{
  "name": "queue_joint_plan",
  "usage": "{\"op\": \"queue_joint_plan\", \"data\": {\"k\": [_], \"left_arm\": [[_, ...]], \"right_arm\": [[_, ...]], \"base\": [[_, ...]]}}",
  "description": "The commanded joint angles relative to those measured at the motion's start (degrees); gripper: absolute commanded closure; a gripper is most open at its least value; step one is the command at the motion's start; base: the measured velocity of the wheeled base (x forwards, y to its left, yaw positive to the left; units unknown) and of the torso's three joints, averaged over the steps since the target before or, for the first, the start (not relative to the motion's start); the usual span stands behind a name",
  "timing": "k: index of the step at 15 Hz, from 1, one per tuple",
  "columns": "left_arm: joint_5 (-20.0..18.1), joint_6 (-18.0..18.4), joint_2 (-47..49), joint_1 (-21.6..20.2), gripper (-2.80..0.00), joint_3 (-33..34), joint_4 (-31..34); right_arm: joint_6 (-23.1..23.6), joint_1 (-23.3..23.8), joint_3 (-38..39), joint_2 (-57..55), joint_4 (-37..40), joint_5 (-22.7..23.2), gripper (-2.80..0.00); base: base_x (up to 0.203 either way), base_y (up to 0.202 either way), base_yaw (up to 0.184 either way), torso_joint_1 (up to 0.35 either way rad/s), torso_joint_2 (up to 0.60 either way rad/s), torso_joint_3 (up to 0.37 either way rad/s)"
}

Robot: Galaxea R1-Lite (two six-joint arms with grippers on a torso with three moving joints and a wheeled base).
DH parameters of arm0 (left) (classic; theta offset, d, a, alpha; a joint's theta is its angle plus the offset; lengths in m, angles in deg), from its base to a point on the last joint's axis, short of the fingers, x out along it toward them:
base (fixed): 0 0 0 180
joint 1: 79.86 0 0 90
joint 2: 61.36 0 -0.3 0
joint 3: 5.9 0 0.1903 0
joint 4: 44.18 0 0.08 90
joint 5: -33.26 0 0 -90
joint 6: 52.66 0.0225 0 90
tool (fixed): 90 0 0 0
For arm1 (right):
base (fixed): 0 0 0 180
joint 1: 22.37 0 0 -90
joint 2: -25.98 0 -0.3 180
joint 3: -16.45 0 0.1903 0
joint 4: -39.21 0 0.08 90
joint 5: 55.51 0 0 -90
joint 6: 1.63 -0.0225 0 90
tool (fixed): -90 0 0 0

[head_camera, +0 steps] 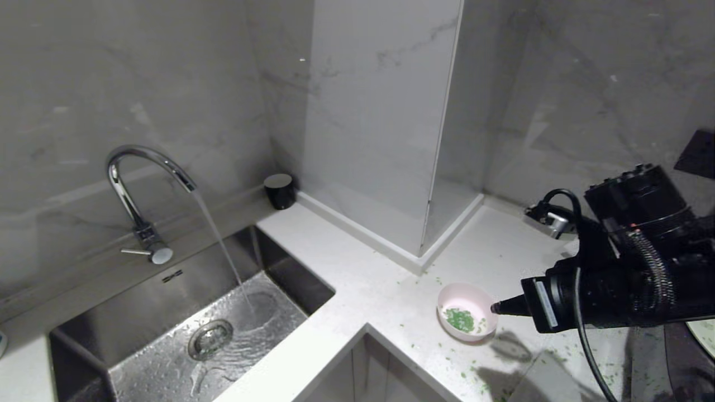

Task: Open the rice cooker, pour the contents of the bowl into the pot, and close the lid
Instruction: Pick up the bowl on the table

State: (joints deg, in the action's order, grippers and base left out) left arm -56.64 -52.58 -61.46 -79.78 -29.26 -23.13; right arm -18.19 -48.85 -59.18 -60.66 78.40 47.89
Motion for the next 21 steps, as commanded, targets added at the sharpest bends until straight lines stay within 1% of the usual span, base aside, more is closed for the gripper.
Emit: {"op": "queue_joint_plan", "data": {"k": [1,3,5,6,8,10,11,14,15,17,21], "left_arm": [[0.07,0.0,0.1,0.01,0.0,0.7,-0.06],[0.07,0.0,0.1,-0.07,0.0,0.7,-0.06],[0.0,0.0,0.1,0.0,0.0,0.7,-0.06],[0.07,0.0,0.1,0.01,0.0,0.7,-0.06],[0.07,-0.08,0.1,0.01,0.0,0.7,-0.06],[0.07,-0.08,0.1,0.01,0.0,0.7,-0.14],[0.07,-0.08,0.1,0.01,0.0,0.7,-0.14],[0.07,-0.33,0.1,0.01,0.0,0.79,-0.14],[0.07,-0.35,0.1,0.01,0.0,0.79,-0.14],[0.07,-0.35,0.1,0.01,0.0,0.79,-0.14],[0.07,-0.35,0.1,0.01,0.0,0.79,-0.14]], "right_arm": [[-0.38,-1.23,0.44,-6.61,0.17,0.07,0.0],[-0.13,-0.71,2.09,-9.14,-0.02,-1.38,0.0],[0.86,0.96,3.37,-11.31,-1.4,-3.48,0.0],[1.91,2.47,4.05,-12.99,-3.71,-4.09,0.0],[3.39,5.64,5.34,-16.45,-10.78,-5.21,0.0],[4.48,6.9,5.37,-19.47,-12.27,-5.62,0.0],[4.7,7.17,5.41,-21.17,-13.79,-5.86,0.0],[4.8,7.6,6.45,-27.06,-23.98,-6.11,0.0],[4.84,7.54,6.46,-28.63,-26.12,-6.16,0.0],[4.76,7.58,5.31,-31.0,-28.68,-6.13,0.0],[4.69,7.59,3.68,-34.33,-29.62,-6.0,0.0]], "base": [[0.0,0.0,0.0,0.0,0.0,0.0],[0.0,0.0,0.0,0.0,0.0,0.0],[0.0,0.0,0.0,0.0,0.0,0.0],[0.0,0.0,0.0,0.0,0.0,0.0],[0.0,0.0,0.0,0.0,0.0,0.0],[0.0,0.0,0.0,0.0,0.0,0.0],[0.0,0.0,0.0,0.0,0.0,0.0],[0.0,0.0,0.0,0.0,0.0,0.0],[0.0,0.0,0.0,0.0,0.0,0.0],[0.0,0.0,0.0,0.0,0.0,0.0],[0.0,0.0,0.0,0.0,0.0,0.0]]}}
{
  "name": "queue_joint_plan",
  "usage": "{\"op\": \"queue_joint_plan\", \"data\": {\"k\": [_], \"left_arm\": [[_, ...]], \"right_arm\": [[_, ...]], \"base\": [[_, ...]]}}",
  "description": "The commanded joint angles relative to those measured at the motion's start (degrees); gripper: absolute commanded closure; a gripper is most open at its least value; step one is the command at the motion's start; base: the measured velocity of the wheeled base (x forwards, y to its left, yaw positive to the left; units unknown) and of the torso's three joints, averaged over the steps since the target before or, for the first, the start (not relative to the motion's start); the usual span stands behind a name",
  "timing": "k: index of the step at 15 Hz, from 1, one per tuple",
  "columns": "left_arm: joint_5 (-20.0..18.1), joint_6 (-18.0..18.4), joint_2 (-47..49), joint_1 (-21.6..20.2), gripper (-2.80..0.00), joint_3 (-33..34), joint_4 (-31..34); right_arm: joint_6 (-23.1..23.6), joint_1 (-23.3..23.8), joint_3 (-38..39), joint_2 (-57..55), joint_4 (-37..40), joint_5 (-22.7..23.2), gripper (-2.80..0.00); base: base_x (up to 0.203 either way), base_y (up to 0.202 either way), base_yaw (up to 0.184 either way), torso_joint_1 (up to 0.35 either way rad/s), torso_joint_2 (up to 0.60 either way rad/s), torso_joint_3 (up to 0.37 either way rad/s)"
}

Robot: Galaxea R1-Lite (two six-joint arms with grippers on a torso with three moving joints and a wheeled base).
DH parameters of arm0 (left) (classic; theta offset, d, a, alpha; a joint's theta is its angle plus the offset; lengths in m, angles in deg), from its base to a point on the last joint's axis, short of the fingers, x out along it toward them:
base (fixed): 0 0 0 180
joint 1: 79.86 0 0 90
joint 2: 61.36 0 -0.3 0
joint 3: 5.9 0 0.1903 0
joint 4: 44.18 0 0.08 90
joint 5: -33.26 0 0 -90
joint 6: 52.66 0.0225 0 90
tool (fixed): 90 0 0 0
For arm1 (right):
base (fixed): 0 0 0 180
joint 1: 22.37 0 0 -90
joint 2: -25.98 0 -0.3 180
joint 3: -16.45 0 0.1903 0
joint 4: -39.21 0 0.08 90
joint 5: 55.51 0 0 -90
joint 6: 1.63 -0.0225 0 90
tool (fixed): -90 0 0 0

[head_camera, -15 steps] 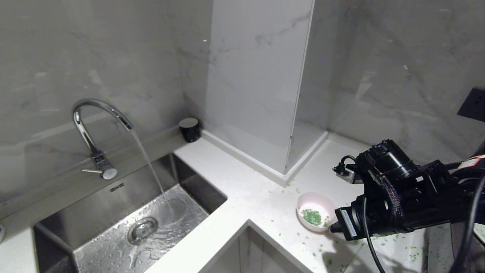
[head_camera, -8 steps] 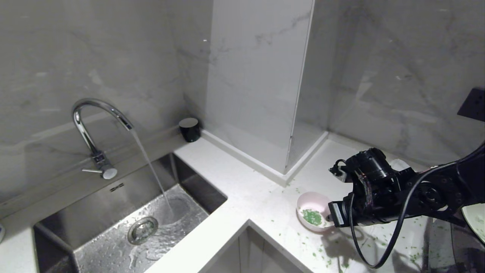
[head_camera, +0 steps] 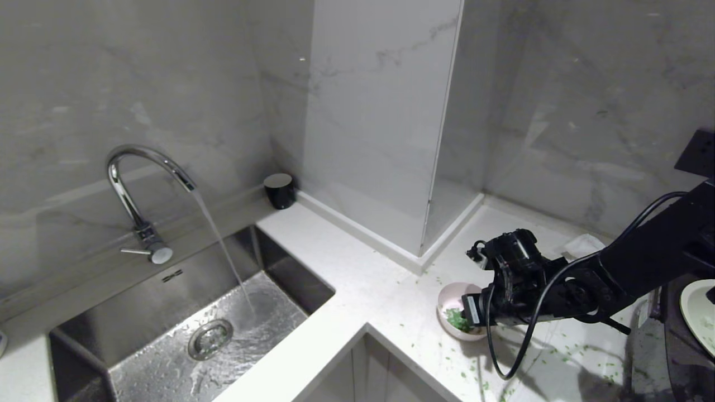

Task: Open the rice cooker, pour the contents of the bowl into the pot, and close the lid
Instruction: Pick up the bowl on the table

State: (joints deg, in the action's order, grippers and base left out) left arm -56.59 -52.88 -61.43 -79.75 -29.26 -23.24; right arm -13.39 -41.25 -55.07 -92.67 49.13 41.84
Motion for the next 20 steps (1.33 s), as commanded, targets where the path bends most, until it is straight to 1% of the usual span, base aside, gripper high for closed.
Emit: {"op": "queue_joint_plan", "data": {"k": [1,4,6,13,20], "left_arm": [[0.02,-0.05,0.07,-0.02,0.0,0.79,-0.04],[0.02,-0.05,0.07,-0.02,0.0,0.79,-0.04],[0.02,-0.05,0.07,-0.02,0.0,0.79,-0.04],[0.02,-0.05,0.07,-0.02,0.0,0.79,-0.04],[0.02,-0.05,0.07,-0.02,0.0,0.79,-0.04]], "right_arm": [[-0.04,-0.01,-0.4,-3.29,-1.43,0.01,0.0],[0.07,-0.16,-0.55,-4.99,-4.52,-0.14,0.0],[0.05,-0.64,-0.65,-4.78,-4.48,-0.14,0.0],[-0.1,-4.9,-1.29,-4.91,-4.46,-0.14,0.0],[-0.45,-7.02,-5.21,-7.0,-4.2,-0.13,0.0]], "base": [[0.0,0.0,0.0,0.0,0.0,0.0],[0.0,0.0,0.0,0.0,0.0,0.0],[0.0,0.0,0.0,0.0,0.0,0.0],[0.0,0.0,0.0,0.0,0.0,0.0],[0.0,0.0,0.0,0.0,0.0,0.0]]}}
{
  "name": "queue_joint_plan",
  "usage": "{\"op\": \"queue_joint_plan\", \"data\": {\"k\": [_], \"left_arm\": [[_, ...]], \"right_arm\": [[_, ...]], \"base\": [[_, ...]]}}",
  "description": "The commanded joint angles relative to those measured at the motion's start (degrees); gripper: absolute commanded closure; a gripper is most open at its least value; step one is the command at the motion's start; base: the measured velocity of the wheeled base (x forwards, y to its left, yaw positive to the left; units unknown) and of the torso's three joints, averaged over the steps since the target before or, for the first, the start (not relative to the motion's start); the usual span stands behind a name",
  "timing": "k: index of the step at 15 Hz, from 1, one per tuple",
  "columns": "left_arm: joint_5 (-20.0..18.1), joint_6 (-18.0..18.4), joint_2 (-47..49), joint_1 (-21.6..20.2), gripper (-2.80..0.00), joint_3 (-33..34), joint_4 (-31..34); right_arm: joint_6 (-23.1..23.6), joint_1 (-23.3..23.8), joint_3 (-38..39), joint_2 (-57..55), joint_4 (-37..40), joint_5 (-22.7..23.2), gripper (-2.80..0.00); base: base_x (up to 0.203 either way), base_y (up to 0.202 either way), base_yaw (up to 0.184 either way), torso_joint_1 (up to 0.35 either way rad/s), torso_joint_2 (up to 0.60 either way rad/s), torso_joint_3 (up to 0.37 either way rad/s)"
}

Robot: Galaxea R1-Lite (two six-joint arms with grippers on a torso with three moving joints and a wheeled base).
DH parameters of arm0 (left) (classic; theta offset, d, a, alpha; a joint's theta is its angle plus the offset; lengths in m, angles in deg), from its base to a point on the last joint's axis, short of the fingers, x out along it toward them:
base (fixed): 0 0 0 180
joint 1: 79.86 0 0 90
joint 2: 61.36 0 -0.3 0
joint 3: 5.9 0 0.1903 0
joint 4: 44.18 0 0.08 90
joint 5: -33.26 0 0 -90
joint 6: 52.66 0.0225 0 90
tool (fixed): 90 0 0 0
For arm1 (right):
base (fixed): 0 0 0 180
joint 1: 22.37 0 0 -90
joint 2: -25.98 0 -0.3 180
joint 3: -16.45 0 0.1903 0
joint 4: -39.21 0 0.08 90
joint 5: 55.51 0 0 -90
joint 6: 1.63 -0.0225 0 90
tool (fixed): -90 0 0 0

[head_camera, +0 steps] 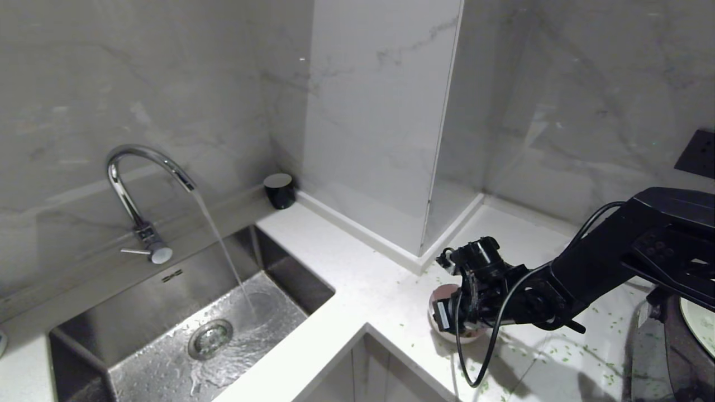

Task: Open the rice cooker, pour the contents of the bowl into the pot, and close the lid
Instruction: Pick up the bowl on the table

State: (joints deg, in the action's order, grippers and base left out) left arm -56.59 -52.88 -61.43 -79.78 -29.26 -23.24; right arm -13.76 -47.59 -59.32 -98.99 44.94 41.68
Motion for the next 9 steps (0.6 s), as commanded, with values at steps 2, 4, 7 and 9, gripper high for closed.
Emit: {"op": "queue_joint_plan", "data": {"k": [2,4,7,9], "left_arm": [[0.02,-0.04,0.07,0.01,0.0,0.79,-0.04],[0.02,-0.04,0.07,0.01,0.0,0.79,-0.04],[0.02,-0.04,0.07,0.01,0.0,0.79,-0.04],[0.02,-0.13,0.07,0.01,0.0,0.79,-0.04]], "right_arm": [[-0.17,-1.6,-3.07,-1.31,0.52,-0.07,0.0],[-0.24,-2.89,-4.99,-1.83,1.35,-0.07,0.0],[-0.26,-3.93,-7.72,-3.12,1.38,-0.15,0.0],[-0.26,-4.39,-9.22,-4.15,1.38,-0.25,0.0]], "base": [[0.0,0.0,0.0,0.0,0.0,0.0],[0.0,0.0,0.0,0.0,0.0,0.0],[0.0,0.0,0.0,0.0,0.0,0.0],[0.0,0.0,0.0,0.0,0.0,0.0]]}}
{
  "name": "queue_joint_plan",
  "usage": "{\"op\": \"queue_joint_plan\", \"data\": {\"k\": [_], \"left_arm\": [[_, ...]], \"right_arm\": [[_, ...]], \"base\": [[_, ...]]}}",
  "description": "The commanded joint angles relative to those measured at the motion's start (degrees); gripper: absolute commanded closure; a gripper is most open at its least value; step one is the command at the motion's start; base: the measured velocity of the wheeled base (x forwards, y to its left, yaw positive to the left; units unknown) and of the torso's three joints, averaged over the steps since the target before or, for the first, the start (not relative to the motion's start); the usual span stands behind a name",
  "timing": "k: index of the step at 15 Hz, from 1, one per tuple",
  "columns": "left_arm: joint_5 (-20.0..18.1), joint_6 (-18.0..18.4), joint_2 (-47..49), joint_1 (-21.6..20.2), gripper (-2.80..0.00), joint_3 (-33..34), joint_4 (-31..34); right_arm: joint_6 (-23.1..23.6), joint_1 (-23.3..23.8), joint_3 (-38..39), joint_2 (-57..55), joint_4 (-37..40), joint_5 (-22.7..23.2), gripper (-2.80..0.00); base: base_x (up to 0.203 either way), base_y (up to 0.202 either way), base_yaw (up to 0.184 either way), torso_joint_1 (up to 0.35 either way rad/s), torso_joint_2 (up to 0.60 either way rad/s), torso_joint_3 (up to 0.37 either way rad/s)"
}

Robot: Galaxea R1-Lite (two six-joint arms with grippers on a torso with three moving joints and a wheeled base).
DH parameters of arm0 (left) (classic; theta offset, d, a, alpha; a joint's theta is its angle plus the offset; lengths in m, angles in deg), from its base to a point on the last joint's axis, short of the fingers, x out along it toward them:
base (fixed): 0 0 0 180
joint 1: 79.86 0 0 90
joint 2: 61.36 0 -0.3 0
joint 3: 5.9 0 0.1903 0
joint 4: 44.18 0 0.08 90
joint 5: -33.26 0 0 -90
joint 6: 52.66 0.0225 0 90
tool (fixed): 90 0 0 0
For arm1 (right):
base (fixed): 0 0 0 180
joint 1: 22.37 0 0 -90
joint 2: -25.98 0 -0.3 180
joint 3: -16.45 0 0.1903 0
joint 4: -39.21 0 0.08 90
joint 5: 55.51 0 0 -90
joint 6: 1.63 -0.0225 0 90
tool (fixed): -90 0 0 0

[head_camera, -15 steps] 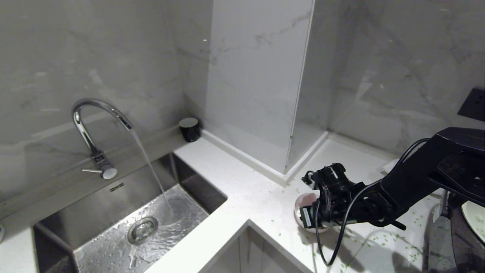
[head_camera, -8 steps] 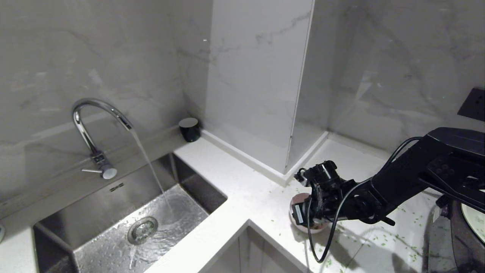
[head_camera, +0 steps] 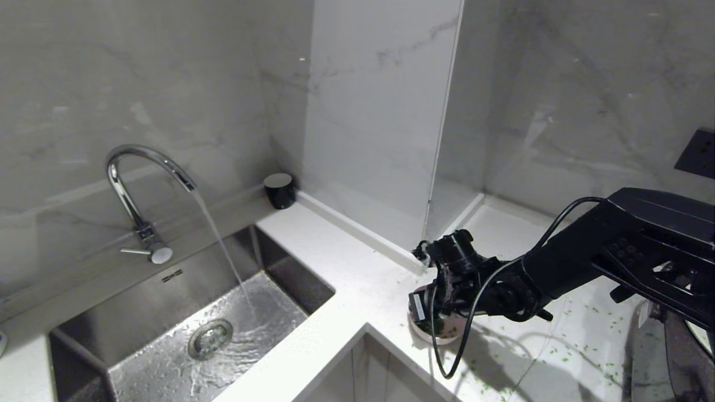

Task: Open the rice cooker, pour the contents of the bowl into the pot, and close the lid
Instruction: Pick up the bowl on the table

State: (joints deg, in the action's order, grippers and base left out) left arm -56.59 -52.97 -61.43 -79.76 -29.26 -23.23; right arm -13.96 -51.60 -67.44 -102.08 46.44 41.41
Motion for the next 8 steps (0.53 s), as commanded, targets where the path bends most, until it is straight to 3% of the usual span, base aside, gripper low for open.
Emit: {"op": "queue_joint_plan", "data": {"k": [1,8], "left_arm": [[0.11,-0.1,0.07,-0.01,0.0,0.79,-0.05],[0.11,-0.31,0.07,-0.09,0.0,0.79,-0.14]], "right_arm": [[-0.06,-0.74,-1.74,-1.51,-0.04,0.02,0.0],[-0.14,-3.53,-8.02,-4.47,2.16,0.02,0.0]], "base": [[0.0,0.0,0.0,0.0,0.0,0.0],[0.0,0.0,0.0,0.0,0.0,0.0]]}}
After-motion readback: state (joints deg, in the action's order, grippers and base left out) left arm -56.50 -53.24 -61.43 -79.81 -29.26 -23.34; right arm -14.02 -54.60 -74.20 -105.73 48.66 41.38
